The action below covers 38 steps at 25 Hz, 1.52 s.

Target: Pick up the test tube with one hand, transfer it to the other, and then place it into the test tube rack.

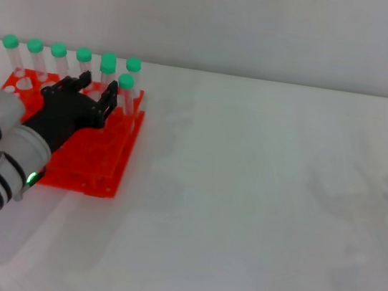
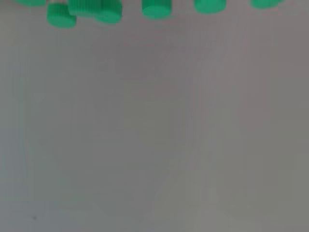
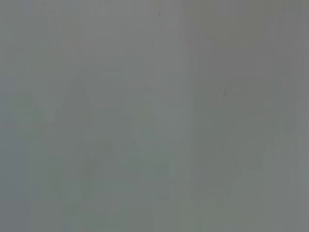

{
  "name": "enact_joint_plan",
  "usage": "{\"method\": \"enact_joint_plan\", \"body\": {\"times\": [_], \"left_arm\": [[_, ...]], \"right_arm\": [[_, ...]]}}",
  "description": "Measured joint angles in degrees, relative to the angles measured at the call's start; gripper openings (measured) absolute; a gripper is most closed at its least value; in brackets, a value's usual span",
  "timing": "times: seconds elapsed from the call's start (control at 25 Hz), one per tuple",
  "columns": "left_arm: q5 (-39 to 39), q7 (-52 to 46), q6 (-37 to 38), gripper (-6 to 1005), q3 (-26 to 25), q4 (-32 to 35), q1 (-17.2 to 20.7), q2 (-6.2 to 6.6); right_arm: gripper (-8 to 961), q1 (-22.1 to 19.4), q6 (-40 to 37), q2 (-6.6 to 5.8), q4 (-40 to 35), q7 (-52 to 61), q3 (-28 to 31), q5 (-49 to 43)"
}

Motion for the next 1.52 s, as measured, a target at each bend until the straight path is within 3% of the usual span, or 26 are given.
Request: {"method": "enact_joint_plan", "body": {"times": [0.32, 0.72, 0.96, 1.52], "left_arm": [[-1.3, 0.0, -11.2, 619, -0.5, -0.5, 7.1, -0.16], [-17.2, -0.3, -28.0, 758, -0.6, 1.8, 19.1, -0.26], [-21.6, -4.0, -30.8, 845, -0.5, 5.8, 19.6, -0.35], [-22.2, -4.7, -30.7, 893, -0.4, 5.5, 17.6, -0.40]], "right_arm": [[857, -0.1, 0.0, -0.01, 0.0, 0.0, 0.0, 0.0], [858, -0.9, -0.8, -0.09, 0.2, -2.2, 3.1, 0.0], [858, -0.9, -2.0, -0.09, 0.2, -6.6, 3.9, 0.0], [857, 0.6, -4.5, 0.21, 0.4, -6.3, 5.0, 0.2]]}}
